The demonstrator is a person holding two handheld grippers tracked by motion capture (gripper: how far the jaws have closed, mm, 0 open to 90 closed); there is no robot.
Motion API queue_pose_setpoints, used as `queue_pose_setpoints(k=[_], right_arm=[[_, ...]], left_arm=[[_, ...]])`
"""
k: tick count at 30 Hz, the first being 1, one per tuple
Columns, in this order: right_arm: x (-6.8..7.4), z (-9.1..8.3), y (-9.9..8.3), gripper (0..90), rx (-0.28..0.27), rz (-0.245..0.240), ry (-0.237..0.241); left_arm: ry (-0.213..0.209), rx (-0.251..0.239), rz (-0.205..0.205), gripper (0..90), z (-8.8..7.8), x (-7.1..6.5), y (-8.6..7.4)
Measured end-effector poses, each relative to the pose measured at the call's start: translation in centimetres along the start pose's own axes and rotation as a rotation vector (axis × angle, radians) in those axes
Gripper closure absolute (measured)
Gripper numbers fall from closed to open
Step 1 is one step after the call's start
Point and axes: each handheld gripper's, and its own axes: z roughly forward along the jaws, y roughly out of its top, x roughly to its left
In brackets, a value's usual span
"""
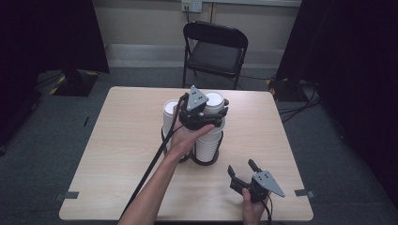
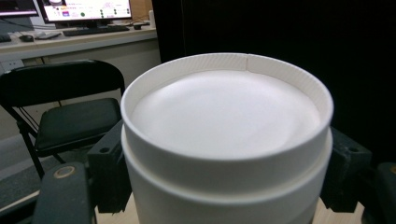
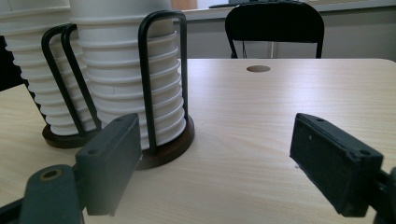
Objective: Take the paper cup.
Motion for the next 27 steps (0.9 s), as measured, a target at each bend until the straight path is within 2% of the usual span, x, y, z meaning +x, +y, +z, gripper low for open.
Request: queue_pose_setpoints(k=[3,5,8,9,14,18,21,22,27], right_arm=[[0.0,0.0,0.0,16.0,0.0,0.0,0.003],[0.0,0.0,0.0,16.0,0.001,0.0,0.007],[0.0,0.0,0.0,16.0,-0.002,0.0,0.006],[0.0,0.0,0.0,16.0,0.004,-0.001,0.006],[0.0,0.0,0.0,16.0,0.004,0.001,0.009],[0.0,0.0,0.0,16.0,0.004,0.0,0.006],[0.0,0.1,0.0,16.0,0.007,0.0,0.009],[0.0,0.1,0.0,16.0,0.005,0.0,0.008],[0.0,0.0,0.0,16.0,0.004,-0.001,0.006]], left_arm=[[0.006,-0.001,0.0,21.6,-0.2,0.0,0.4],[0.0,-0.025,0.009,21.6,-0.9,0.0,0.9],[0.004,-0.036,0.013,21.6,-1.2,0.1,1.2],[0.005,-0.047,0.001,21.6,-1.3,0.4,1.5],[-0.003,-0.065,-0.011,21.7,-1.8,1.1,1.8],[-0.016,-0.08,-0.025,21.7,-2.1,1.2,1.9],[-0.019,-0.089,-0.02,21.7,-2.3,1.1,1.9],[-0.026,-0.093,-0.002,21.7,-2.4,1.0,2.0],[-0.012,-0.111,0.0,21.7,-2.8,1.0,2.0]])
